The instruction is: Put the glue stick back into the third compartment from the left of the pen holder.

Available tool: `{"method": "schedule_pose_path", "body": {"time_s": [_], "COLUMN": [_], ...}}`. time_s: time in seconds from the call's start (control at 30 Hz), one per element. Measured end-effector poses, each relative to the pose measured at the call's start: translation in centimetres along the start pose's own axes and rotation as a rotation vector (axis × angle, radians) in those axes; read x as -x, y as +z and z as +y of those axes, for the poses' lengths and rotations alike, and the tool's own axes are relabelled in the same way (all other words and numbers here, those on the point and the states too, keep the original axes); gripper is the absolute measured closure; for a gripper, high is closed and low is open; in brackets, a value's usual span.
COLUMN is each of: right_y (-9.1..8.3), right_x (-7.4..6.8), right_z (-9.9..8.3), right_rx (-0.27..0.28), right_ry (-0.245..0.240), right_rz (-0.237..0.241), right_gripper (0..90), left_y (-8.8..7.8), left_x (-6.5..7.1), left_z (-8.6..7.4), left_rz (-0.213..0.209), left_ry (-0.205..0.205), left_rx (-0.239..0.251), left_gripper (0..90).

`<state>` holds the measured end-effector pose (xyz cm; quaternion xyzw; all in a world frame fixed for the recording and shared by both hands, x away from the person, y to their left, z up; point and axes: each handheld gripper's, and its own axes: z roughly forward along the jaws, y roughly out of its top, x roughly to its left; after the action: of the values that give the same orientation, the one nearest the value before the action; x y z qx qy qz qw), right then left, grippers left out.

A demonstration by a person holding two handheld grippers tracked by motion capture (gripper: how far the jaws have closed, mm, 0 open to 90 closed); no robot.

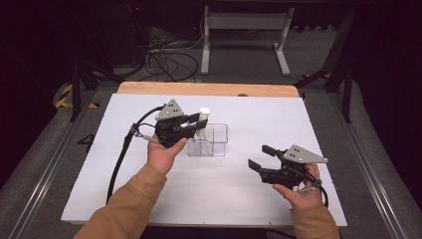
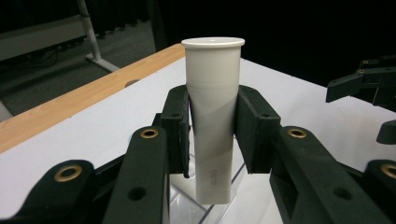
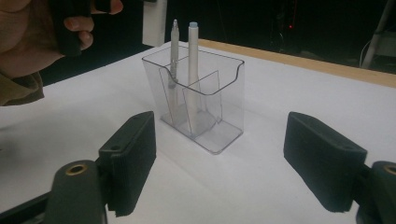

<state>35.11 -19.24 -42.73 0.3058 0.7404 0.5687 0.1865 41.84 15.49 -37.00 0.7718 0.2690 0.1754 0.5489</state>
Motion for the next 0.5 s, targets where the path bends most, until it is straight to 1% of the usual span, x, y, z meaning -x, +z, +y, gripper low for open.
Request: {"method": "schedule_pose_path", "body": {"time_s": [0.1, 0.17, 0.2, 0.27, 0.4, 0.5], "right_y": [0.0, 0.0, 0.0, 0.0, 0.0, 0.0], "right_x": [0.0, 0.0, 0.0, 0.0, 0.0, 0.0], "right_z": [0.0, 0.0, 0.0, 0.0, 0.0, 0.0], "right_rx": [0.000, 0.000, 0.000, 0.001, 0.000, 0.000], "right_ry": [0.000, -0.001, -0.001, 0.000, -0.001, -0.001], "right_rz": [0.001, 0.001, 0.001, 0.001, 0.002, 0.004], "right_gripper": [25.9, 25.9, 25.9, 25.9, 25.9, 25.9], "left_y": [0.8, 1.2, 1.5, 1.9, 2.9, 3.5], "left_x": [0.3, 0.3, 0.4, 0.4, 0.5, 0.5], "left_z": [0.1, 0.2, 0.2, 0.2, 0.0, 0.0], "left_rz": [0.014, 0.013, 0.007, -0.011, -0.022, -0.017], "left_ry": [0.000, 0.008, -0.007, -0.011, -0.025, -0.024], "left_rx": [-0.012, -0.008, -0.004, 0.009, 0.004, -0.002], "left_gripper": [67.2, 67.3, 67.2, 67.2, 67.2, 67.2]}}
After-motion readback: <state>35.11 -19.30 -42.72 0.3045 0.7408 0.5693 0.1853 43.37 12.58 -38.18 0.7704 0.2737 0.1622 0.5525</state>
